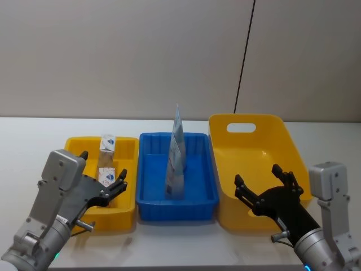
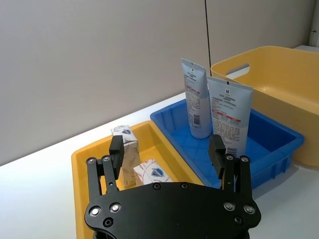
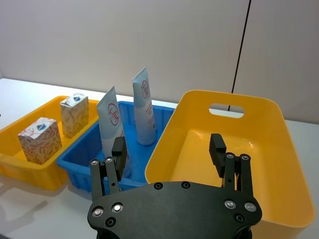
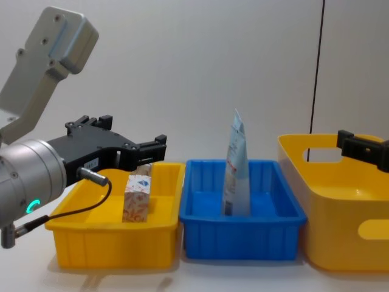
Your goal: Bimanual collaborative sorting of washing and personal care products
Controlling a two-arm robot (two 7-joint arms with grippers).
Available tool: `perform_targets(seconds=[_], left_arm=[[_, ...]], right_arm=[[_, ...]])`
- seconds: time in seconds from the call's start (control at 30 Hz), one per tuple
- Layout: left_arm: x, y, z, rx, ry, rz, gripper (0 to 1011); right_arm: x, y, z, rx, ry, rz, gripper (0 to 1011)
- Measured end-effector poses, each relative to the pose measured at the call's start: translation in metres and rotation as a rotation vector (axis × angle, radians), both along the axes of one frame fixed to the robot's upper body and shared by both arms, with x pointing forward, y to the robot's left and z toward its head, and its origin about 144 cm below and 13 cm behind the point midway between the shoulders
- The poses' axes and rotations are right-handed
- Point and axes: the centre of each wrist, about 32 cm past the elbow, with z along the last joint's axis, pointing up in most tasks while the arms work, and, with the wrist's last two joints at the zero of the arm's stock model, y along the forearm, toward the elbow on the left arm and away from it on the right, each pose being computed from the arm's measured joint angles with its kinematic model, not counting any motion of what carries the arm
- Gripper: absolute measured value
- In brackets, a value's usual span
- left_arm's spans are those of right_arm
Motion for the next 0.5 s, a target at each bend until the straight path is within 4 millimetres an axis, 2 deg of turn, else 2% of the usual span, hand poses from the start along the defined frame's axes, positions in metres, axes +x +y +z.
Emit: perform_targets(seconds=[0.5], left_arm=[[0.0000, 0.0000, 0.0000, 0.000, 0.000, 0.000, 1001]], right_arm=[[0.0000, 0.0000, 0.0000, 0.000, 0.000, 0.000, 1003]])
